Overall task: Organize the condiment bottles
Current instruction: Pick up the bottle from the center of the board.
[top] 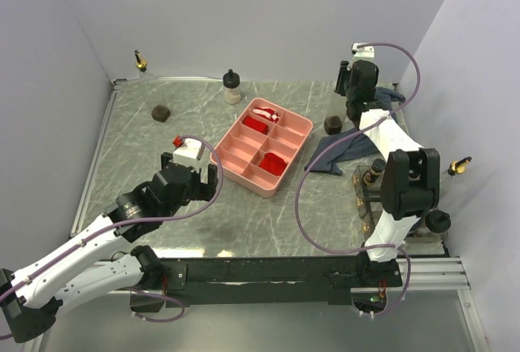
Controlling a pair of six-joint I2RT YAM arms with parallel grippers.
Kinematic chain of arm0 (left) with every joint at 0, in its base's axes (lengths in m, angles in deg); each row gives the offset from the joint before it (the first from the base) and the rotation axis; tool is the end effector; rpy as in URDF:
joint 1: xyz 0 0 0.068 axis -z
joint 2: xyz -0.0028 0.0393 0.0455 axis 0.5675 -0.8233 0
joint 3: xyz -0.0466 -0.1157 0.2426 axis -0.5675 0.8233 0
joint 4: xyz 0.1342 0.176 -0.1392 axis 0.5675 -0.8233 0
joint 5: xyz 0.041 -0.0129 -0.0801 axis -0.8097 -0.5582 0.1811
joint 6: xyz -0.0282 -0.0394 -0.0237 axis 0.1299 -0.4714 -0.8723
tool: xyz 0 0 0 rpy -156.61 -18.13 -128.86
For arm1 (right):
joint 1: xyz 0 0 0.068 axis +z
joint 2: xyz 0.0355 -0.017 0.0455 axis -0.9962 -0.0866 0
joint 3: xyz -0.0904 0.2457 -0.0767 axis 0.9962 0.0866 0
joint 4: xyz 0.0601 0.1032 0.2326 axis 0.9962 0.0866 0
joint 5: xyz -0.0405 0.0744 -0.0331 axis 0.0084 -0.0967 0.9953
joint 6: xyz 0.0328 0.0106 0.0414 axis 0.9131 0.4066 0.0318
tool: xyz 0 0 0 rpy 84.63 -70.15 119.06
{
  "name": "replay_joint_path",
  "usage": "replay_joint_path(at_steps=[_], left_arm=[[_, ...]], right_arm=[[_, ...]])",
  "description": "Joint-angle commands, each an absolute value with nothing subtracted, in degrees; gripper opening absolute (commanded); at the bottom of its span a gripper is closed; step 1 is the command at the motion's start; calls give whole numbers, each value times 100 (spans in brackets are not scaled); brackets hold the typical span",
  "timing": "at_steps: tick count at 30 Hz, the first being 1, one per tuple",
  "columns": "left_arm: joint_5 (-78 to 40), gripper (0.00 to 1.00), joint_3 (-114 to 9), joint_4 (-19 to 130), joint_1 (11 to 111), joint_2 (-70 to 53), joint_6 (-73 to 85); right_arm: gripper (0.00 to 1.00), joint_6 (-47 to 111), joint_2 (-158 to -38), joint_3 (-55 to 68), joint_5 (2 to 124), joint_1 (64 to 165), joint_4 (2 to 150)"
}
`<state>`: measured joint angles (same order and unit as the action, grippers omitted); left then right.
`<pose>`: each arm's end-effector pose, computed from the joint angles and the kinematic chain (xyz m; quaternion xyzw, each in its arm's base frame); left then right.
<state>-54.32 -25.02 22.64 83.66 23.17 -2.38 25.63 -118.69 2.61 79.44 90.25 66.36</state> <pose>0.1201 -0.1141 0.3073 0.0970 0.8432 -0.1131 0.5165 0.4285 0.0338 0.3095 0.0148 0.7829 -0.0270 0.6214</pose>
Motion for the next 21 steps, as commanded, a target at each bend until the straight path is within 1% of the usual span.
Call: replay_joint_path(at_steps=[1, 5, 9, 12, 16, 21], left_arm=[[-5511, 97, -2511, 2312, 8344, 2363, -129], [-5537, 97, -2520, 2295, 8344, 2381, -155], [-5520, 97, -2502, 2312, 8345, 2451, -164], [-5502, 97, -2502, 2321, 8336, 2478, -155], [-5502, 97, -2511, 2304, 8336, 2486, -173], [-5476, 97, -2511, 2321, 8336, 2495, -164]], right_arm=[[0, 2959, -11200, -331, 7993, 9039, 6460], [0, 3232, -10875, -393, 8642, 9188, 6760], [0, 3286, -10252, 63, 9090, 9496, 6646], [0, 3294, -9917, 204, 10047, 9890, 6891], [0, 3855, -9512, 257, 10646, 10260, 7838], [0, 4576, -8854, 564, 11586, 10744, 8473]])
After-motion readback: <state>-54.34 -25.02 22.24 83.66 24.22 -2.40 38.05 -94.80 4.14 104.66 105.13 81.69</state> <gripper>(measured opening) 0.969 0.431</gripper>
